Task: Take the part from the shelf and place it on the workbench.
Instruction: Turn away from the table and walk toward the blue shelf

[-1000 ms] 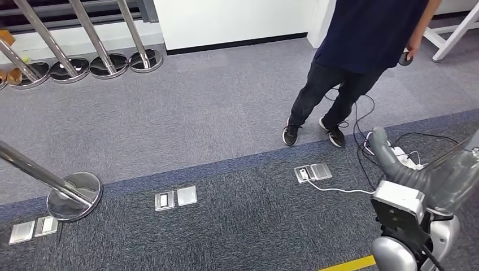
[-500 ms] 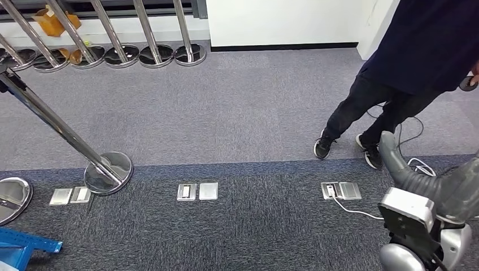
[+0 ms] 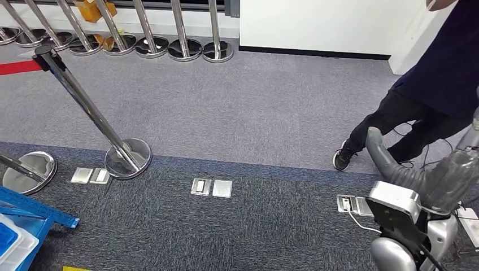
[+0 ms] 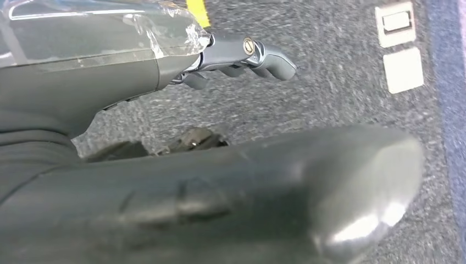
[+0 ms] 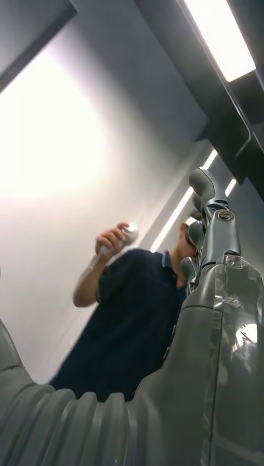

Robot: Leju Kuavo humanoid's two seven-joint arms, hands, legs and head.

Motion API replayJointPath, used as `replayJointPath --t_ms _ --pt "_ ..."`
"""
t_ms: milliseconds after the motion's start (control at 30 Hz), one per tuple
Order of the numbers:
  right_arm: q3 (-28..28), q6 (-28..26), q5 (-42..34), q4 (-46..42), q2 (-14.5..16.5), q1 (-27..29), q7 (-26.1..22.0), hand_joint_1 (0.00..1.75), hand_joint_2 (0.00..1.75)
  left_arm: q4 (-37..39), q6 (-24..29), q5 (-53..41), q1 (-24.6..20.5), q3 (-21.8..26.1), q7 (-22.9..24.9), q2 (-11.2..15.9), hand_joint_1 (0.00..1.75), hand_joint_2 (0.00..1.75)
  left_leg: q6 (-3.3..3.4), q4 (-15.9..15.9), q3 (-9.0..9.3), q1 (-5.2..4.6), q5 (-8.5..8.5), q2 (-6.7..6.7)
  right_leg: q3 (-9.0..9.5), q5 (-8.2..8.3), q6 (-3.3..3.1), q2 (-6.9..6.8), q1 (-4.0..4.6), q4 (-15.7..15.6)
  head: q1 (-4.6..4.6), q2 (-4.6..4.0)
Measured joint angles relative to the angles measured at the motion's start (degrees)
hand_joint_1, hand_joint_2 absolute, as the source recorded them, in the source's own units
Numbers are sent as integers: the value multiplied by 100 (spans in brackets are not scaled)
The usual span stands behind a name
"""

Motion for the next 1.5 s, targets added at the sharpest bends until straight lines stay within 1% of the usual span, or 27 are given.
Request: replayJointPath --t_ms 33,100,167,200,267,300,367,400,467,533,600,667,700,767,833,900,967,1000,1067,1133,1200,1233,1267,1300,1367,1433,1500 --pt "5 0 9 -1 -11 0 8 0 175 0 -6 -1 -5 0 1 0 0 0 35 -52 28 20 28 -49 -55 -110 26 138 -6 152 9 0" --pt "14 0 25 -1 -30 13 27 0 175 0 -13 -2 -23 0 3 -1 0 0 78 -97 50 40 56 -153 -367 -450 60 425 -20 795 54 0" --pt "21 0 28 0 -44 30 44 0 175 0 -17 -3 -23 0 7 -1 0 0 89 -93 49 42 55 -275 -716 -659 87 498 -23 1439 107 0" --pt "23 0 28 1 -49 34 49 0 175 0 -19 -3 -18 0 8 -1 0 0 88 -85 52 46 52 -343 -773 -598 98 503 -29 1502 130 0" --pt "28 0 30 1 -57 36 49 0 175 0 -19 -3 -13 0 9 -2 0 0 62 -51 58 66 35 -485 -589 -203 118 562 -59 1009 169 0" --pt "31 0 31 1 -60 36 49 0 175 0 -19 -3 -15 0 9 -2 0 0 33 -18 50 72 16 -555 -428 -14 133 690 -86 626 194 0" --pt "36 -2 33 -1 -64 45 50 0 175 0 -19 -3 -23 0 9 -3 0 0 -41 66 -3 78 -17 -686 -219 161 111 915 -116 114 224 0" --pt "38 -2 33 -1 -65 48 51 0 175 0 -19 -2 -21 0 9 -3 0 0 -77 84 -33 80 -19 -744 -196 147 77 966 -111 46 223 0" --pt "42 -1 34 -2 -66 44 51 0 175 0 -19 1 0 0 9 -4 0 0 -143 86 -59 99 -9 -812 -184 157 -15 853 -90 18 198 0" --pt "44 0 35 -3 -67 35 51 0 175 0 -19 2 17 0 9 -3 0 0 -198 271 -128 92 -134 -622 -160 178 -90 714 -88 -17 146 0" --pt "46 0 35 -3 -69 37 51 0 175 0 -19 3 7 0 9 -3 0 0 -233 898 -407 81 -475 -333 -149 178 -138 554 -75 -33 67 0" --pt "49 0 33 -2 -70 38 51 0 175 0 -19 4 6 0 9 -4 0 0 -242 1599 -743 92 -756 -238 -147 164 -162 394 -49 -33 22 0" --pt "51 0 31 -2 -70 38 51 0 175 0 -19 4 14 0 9 -4 0 0 -234 1729 -802 94 -764 -226 -143 157 -167 322 -39 -33 12 0" --pt "55 0 28 -2 -70 34 51 0 175 0 -19 7 27 0 9 -4 0 0 -190 1310 -579 83 -484 -179 -114 135 -164 190 -26 -33 -5 0" --pt "60 0 26 -2 -70 26 51 0 175 0 -19 8 21 0 9 -4 0 0 -116 484 -164 32 -163 37 -65 100 -137 72 -12 -32 -19 0" --pt "67 0 22 -2 -72 17 51 0 175 0 -19 8 8 0 8 -4 0 0 -62 81 19 -31 -72 176 -28 71 -87 -20 -9 -39 -25 0" --pt "75 0 20 -2 -76 10 51 0 175 0 -19 7 9 0 7 -3 0 0 -24 32 28 -49 -64 85 13 56 -33 -105 -13 -70 -25 0" --pt "80 1 19 -2 -78 6 51 0 175 0 -19 5 10 0 7 -3 0 0 0 -14 51 -34 -44 35 32 24 -6 -66 -19 -55 -23 0" --pt "87 -1 19 -2 -86 3 50 0 175 0 -19 2 -7 0 7 -3 0 0 61 -103 104 10 7 -67 -75 -190 29 186 -27 244 -8 0" --pt "95 -2 17 -2 -96 15 50 0 175 0 -19 -4 -31 0 9 -5 0 0 96 -119 109 20 24 -175 -438 -550 44 441 -37 972 41 0" --pt "98 -2 15 -2 -102 29 51 0 175 0 -20 -9 -34 0 20 -7 0 0 101 -110 110 19 18 -305 -754 -672 62 495 -39 1522 90 0" --pt "98 -2 15 -2 -104 30 51 0 175 0 -21 -10 -32 0 25 -7 0 0 99 -104 117 20 14 -374 -773 -560 66 502 -43 1491 108 0" --pt "98 -2 17 -2 -105 30 51 0 175 0 -21 -10 -32 0 31 -7 0 0 91 -93 126 24 7 -448 -690 -352 68 525 -52 1249 127 0" --pt "98 -2 18 -2 -107 29 51 0 175 0 -21 -11 -34 0 32 -8 0 0 73 -73 131 32 -7 -521 -527 -108 69 606 -67 840 149 0" --pt "99 -2 20 -1 -109 31 51 0 175 0 -21 -12 -42 0 34 -9 0 0 13 -9 105 36 -42 -652 -254 171 56 831 -84 163 184 -1" --pt "101 -2 20 -1 -111 30 52 0 175 0 -19 -12 -40 0 34 -9 0 0 -52 20 56 46 -45 -763 -190 189 8 896 -67 -17 183 -1" --pt "102 -1 21 -1 -113 12 52 0 175 0 -8 -10 -26 0 33 -9 0 0 -114 33 36 67 -47 -811 -177 215 -63 767 -60 -43 168 0"
